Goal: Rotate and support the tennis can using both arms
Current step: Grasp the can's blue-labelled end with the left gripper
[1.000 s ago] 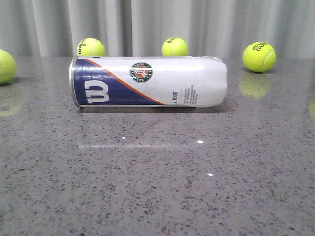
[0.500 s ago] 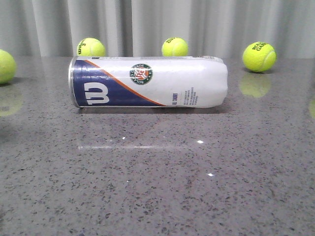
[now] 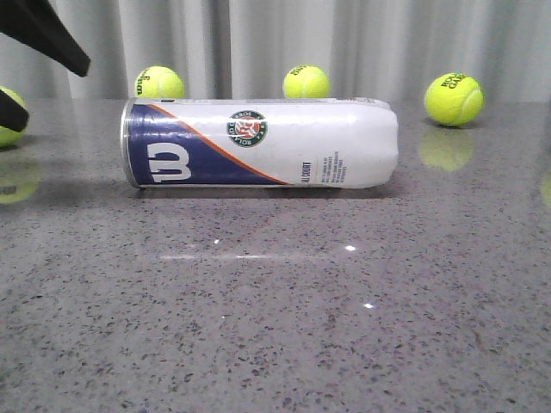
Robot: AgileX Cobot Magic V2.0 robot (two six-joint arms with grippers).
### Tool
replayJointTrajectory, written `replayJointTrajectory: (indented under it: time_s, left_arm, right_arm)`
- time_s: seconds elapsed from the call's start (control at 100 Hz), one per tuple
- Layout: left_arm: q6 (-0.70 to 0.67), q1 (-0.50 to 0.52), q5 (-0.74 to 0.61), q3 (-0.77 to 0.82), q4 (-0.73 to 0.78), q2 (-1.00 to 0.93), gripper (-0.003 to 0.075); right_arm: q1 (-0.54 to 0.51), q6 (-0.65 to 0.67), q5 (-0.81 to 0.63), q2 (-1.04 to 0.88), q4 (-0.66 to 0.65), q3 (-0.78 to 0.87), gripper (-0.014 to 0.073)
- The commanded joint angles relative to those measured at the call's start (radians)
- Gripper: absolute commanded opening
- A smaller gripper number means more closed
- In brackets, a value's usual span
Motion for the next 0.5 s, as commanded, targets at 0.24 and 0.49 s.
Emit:
replayJointTrajectory:
  time_s: [0.24,0.49]
  left_arm:
    - [0.054,-0.130,-0.076,-0.128,-0.154,0.113,0.0500]
    - [0.065,-0.196,-0.076,-0.161,-0.210,0.196,0.0500]
  right_arm:
    - [-0.006,-0.006,-0.083,0.011,0.000,-0.021,-0.0066]
    - [-0.006,-0.006,-0.083,0.011,0.000,-0.021,-0.0066]
